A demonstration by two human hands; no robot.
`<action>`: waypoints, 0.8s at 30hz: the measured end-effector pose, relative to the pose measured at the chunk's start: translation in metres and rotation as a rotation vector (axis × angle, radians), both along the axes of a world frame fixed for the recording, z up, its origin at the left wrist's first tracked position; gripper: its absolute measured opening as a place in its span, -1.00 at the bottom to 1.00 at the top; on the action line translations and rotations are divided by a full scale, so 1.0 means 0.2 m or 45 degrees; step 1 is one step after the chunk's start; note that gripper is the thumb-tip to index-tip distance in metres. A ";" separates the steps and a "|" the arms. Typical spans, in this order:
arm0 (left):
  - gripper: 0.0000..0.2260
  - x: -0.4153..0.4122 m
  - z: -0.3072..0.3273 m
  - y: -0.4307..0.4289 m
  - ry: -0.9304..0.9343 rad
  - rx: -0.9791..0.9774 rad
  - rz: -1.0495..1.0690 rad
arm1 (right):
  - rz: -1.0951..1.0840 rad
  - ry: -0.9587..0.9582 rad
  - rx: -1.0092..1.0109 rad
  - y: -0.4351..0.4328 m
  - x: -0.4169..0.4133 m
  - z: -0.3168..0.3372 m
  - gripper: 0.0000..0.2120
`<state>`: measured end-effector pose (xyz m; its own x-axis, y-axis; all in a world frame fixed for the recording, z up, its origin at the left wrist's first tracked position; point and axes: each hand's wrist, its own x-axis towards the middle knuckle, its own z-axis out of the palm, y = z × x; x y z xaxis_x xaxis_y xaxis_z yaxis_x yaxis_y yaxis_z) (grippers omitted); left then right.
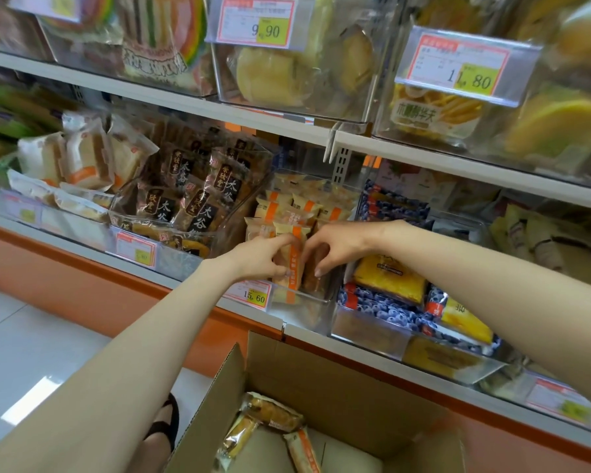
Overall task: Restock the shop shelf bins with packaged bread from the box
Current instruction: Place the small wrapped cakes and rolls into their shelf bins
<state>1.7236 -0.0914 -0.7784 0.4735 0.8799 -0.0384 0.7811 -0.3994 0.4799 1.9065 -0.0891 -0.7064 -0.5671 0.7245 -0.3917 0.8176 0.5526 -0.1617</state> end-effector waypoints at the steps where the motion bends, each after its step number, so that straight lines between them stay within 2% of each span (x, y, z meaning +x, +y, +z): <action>1: -0.57 -0.01 0.00 -0.01 -0.006 0.001 -0.005 | 0.010 0.009 0.015 -0.02 0.00 0.01 -0.66; 5: -0.70 -0.05 0.05 -0.06 -0.054 0.047 0.011 | 0.013 0.174 0.036 -0.15 0.02 0.05 -0.70; 8: -0.75 -0.07 0.11 -0.17 -0.206 0.116 0.018 | -0.018 0.441 0.059 -0.31 0.06 0.06 -0.75; 12: -0.79 -0.10 0.15 -0.39 -0.301 0.170 -0.024 | -0.069 0.655 -0.068 -0.55 0.14 -0.02 -0.77; 16: -0.85 -0.06 0.02 -0.55 -0.239 0.061 -0.113 | -0.162 0.559 -0.301 -0.68 0.20 -0.33 -0.77; 18: -0.89 -0.01 -0.12 -0.60 -0.122 -0.109 -0.156 | -0.170 0.433 -0.387 -0.71 0.22 -0.53 -0.76; 21: -0.83 0.08 -0.38 -0.63 0.192 -0.449 -0.206 | -0.185 0.263 -0.481 -0.74 0.25 -0.82 -0.73; 24: -0.86 0.13 -0.64 -0.65 0.337 -0.727 -0.205 | -0.266 0.206 -0.601 -0.76 0.28 -1.05 -0.70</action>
